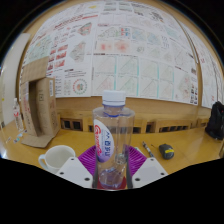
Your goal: Pour water
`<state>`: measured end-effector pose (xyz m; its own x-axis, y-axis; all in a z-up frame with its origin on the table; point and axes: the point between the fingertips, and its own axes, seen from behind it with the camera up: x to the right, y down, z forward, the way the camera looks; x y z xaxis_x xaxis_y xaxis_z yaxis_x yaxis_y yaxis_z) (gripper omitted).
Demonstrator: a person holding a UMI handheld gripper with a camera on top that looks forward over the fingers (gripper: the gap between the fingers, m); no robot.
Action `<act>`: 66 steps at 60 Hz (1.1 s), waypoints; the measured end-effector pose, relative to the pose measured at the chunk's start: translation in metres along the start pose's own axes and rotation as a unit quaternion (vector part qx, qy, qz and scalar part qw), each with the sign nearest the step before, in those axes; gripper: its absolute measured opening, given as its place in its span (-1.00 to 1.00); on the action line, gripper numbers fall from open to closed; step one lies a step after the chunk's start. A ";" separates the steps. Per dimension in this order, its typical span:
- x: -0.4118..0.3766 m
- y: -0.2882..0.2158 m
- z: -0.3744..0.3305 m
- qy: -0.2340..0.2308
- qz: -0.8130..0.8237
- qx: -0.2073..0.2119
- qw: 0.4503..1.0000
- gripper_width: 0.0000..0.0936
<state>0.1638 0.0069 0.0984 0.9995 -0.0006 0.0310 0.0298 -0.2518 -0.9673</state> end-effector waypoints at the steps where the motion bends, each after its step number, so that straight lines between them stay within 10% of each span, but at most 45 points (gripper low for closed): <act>1: 0.003 0.000 0.003 -0.002 -0.001 -0.001 1.000 -0.13; 10: 0.007 0.009 -0.005 0.014 0.010 -0.042 0.999 0.29; 14: 0.014 0.013 -0.014 0.030 0.011 -0.064 0.997 0.85; 66: -0.076 -0.015 -0.426 0.070 0.008 -0.114 0.991 0.82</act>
<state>0.0839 -0.4012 0.2177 0.9884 -0.1369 0.0653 -0.0055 -0.4629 -0.8864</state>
